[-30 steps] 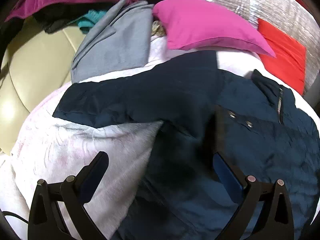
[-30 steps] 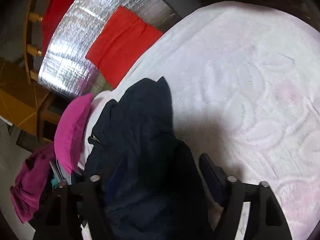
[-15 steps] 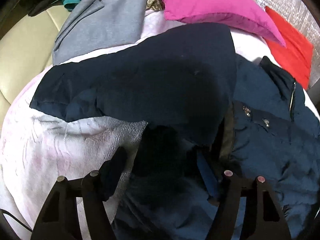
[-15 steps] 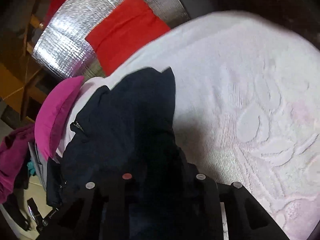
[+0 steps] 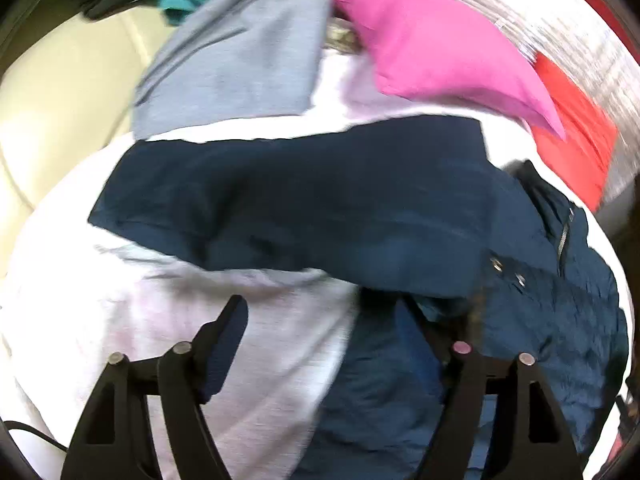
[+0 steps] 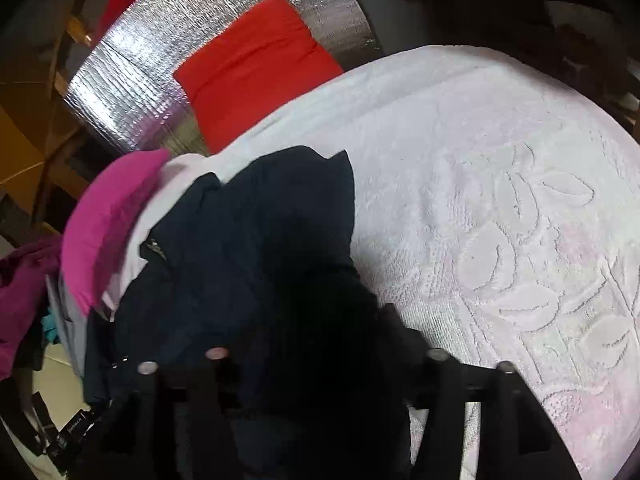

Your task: Fold large clothes

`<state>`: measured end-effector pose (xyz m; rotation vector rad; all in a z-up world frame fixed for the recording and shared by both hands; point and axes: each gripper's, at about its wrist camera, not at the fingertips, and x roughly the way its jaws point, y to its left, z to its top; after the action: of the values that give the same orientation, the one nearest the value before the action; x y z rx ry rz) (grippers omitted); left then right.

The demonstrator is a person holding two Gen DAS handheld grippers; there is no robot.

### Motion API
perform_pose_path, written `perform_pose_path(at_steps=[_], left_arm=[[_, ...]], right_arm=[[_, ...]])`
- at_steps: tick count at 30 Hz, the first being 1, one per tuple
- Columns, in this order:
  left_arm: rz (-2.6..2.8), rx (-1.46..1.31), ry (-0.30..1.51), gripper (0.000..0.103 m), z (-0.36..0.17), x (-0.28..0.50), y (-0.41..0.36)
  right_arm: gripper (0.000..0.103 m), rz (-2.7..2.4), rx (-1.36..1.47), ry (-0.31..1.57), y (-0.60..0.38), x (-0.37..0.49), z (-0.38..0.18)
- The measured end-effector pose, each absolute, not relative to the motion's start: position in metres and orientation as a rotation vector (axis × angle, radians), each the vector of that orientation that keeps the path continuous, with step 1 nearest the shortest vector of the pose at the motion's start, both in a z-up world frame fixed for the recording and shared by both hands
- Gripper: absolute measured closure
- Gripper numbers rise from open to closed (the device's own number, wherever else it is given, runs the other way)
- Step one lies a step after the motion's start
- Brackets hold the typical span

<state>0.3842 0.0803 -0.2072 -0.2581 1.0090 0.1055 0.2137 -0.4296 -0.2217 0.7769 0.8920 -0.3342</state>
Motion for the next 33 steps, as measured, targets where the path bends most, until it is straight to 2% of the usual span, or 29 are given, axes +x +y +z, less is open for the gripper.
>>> perform_pose_path(at_steps=[3, 7, 10, 18, 21, 22, 24, 25, 33], left_arm=[[0.118, -0.367, 1.035, 0.025, -0.213, 0.386, 0.107], [0.151, -0.467, 1.03, 0.025, -0.222, 0.385, 0.13], [0.153, -0.571, 0.995, 0.025, -0.224, 0.385, 0.151], [0.211, -0.742, 0.968, 0.026, -0.253, 0.403, 0.2], [0.222, -0.807, 0.947, 0.026, -0.256, 0.404, 0.213], [0.224, -0.829, 0.941, 0.026, -0.257, 0.405, 0.218], [0.233, -0.869, 0.929, 0.03, -0.262, 0.409, 0.226], [0.234, -0.879, 0.93, 0.037, -0.265, 0.412, 0.229], [0.243, -0.926, 0.884, 0.078, -0.274, 0.431, 0.244]], right_arm=[[0.04, -0.338, 0.809, 0.881, -0.435, 0.206, -0.224], [0.039, -0.232, 0.8, 0.778, -0.42, 0.193, -0.208], [0.033, -0.149, 0.717, 0.74, -0.392, 0.198, -0.192], [0.033, -0.035, 0.663, 0.808, -0.328, 0.22, -0.197], [0.037, -0.038, 0.593, 0.81, -0.312, 0.227, -0.196], [0.046, -0.04, 0.579, 0.812, -0.31, 0.228, -0.197], [0.059, -0.048, 0.558, 0.84, -0.305, 0.234, -0.201], [0.061, -0.051, 0.551, 0.852, -0.304, 0.235, -0.203], [0.063, -0.072, 0.546, 0.867, -0.312, 0.237, -0.212]])
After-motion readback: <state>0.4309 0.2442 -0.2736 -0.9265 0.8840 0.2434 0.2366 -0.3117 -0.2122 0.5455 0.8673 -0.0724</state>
